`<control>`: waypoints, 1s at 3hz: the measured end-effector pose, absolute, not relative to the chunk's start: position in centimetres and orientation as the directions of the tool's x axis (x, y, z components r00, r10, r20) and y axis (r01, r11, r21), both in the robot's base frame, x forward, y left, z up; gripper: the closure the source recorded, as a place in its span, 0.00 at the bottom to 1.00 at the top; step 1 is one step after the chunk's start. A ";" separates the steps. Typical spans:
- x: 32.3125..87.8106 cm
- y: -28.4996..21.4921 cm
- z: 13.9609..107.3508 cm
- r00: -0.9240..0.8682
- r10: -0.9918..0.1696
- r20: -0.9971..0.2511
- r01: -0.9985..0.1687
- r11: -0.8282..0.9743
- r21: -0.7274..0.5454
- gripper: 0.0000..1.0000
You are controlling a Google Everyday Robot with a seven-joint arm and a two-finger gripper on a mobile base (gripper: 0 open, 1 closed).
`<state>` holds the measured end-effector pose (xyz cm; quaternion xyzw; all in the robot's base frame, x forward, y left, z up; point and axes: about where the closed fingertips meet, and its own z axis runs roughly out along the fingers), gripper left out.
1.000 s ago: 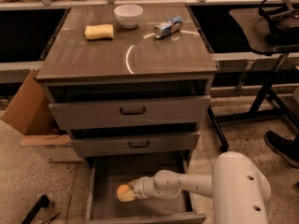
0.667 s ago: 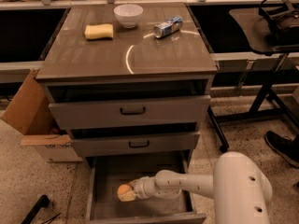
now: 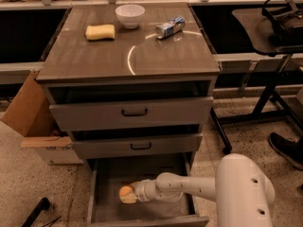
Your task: Place orange into bottom drawer
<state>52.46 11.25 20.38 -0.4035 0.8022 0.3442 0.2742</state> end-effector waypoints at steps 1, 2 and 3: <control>52.3 11.3 20.9 -0.501 -0.461 -0.732 -0.850 0.419 0.319 0.11; 51.9 10.5 21.8 -0.470 -0.441 -0.764 -0.868 0.387 0.310 0.00; 50.5 6.3 25.0 -0.416 -0.371 -0.830 -0.889 0.357 0.286 0.00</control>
Offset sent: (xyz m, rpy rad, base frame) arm -0.0082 -0.0259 0.0269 0.1024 -0.0876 0.0627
